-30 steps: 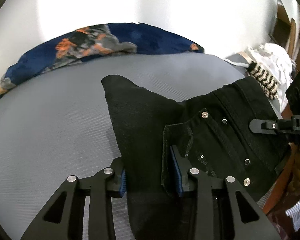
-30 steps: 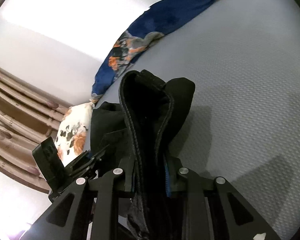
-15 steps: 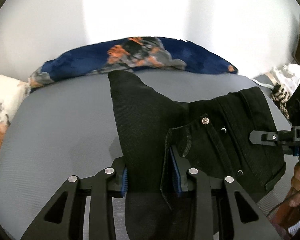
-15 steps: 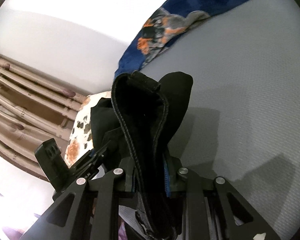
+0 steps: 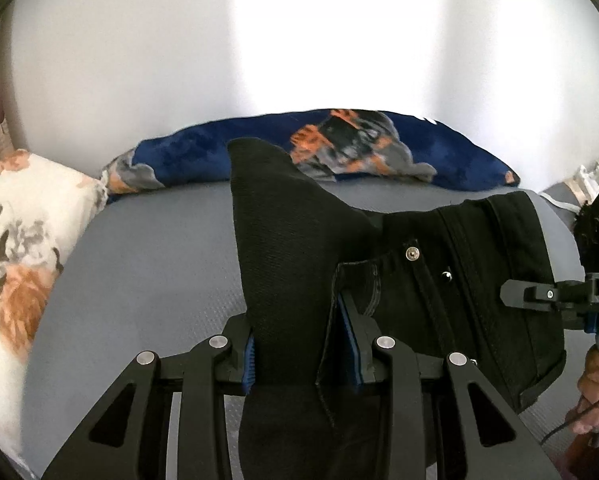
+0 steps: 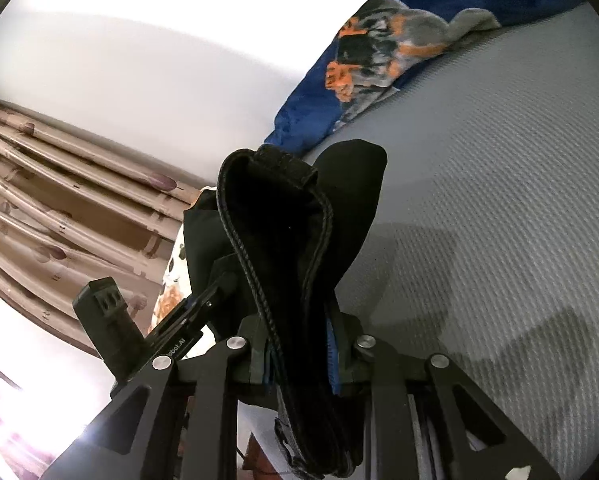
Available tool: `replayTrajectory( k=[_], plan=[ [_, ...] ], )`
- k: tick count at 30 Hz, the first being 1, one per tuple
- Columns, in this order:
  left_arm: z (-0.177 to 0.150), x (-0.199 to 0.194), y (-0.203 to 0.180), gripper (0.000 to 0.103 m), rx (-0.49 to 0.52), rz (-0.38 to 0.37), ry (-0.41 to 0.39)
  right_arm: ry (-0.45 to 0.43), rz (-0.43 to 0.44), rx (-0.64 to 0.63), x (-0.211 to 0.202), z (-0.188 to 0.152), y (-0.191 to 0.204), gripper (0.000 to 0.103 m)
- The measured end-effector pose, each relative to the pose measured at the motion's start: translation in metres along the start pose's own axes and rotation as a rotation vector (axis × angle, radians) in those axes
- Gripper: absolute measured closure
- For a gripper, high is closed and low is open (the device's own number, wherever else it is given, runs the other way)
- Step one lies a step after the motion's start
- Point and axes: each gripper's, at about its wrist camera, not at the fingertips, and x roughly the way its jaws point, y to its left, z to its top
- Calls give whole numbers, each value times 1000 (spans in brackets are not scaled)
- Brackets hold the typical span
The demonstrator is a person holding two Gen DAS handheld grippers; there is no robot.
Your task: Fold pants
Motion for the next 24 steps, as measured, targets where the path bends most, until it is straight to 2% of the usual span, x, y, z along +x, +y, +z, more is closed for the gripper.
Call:
replayTrajectory(
  k=[9,24],
  plan=[
    [30,20,19,68,0,31,-17,-10,22,-2,27,29,5,83],
    [61,63,41,68,-9,55,-22,-8,16,-31,68,76,0,83]
  ],
)
